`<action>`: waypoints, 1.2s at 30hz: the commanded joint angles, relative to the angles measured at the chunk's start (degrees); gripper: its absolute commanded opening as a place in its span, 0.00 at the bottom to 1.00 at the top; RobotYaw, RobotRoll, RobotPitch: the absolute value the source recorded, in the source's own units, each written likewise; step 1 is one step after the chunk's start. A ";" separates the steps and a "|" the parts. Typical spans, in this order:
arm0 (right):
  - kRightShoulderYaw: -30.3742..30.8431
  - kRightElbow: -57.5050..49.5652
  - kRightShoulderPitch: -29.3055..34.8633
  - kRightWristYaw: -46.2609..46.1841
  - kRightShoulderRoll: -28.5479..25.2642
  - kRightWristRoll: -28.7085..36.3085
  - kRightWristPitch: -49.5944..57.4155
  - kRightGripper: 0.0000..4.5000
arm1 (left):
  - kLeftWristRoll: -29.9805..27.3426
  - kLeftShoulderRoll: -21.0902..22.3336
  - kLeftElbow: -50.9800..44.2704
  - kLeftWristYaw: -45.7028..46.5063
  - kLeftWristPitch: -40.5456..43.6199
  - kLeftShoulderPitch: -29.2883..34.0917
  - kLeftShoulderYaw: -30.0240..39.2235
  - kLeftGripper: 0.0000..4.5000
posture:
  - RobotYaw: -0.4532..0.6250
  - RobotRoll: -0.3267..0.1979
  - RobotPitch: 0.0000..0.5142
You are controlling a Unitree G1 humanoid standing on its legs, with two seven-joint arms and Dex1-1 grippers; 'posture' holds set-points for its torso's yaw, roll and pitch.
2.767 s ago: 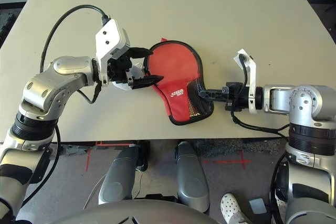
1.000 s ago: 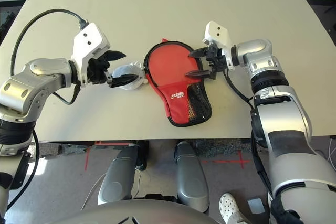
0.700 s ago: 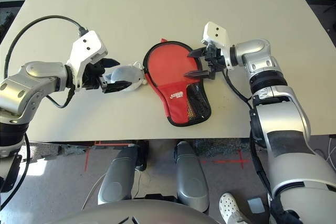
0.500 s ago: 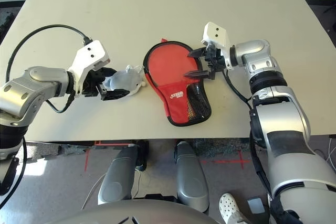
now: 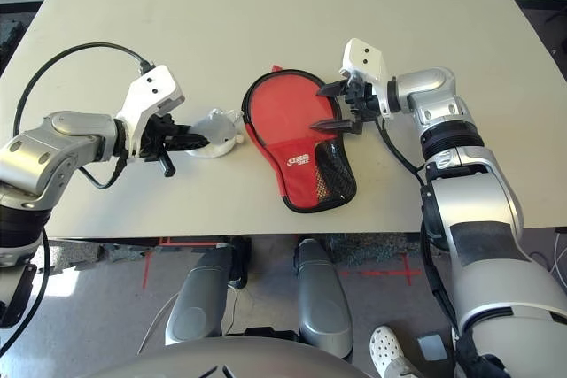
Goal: Store the ping-pong paddle in its case and zip it.
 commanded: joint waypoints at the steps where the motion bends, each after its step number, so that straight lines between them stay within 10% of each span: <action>1: 1.25 1.04 2.61 -0.63 0.34 -1.96 0.37 1.00 | 3.54 -1.01 4.84 2.40 -1.78 -2.32 -0.59 0.03 | 0.53 0.62 0.53; 21: 1.98 -2.13 5.97 -1.98 1.00 -2.18 0.64 1.00 | 20.30 -20.30 64.68 11.97 -30.50 -32.46 -0.34 0.03 | 0.47 0.62 0.57; 36: 2.01 -2.22 6.10 -3.54 -1.39 -3.08 1.50 1.00 | 24.86 -22.02 75.98 16.08 -38.43 -39.34 2.17 0.03 | 0.46 0.62 0.56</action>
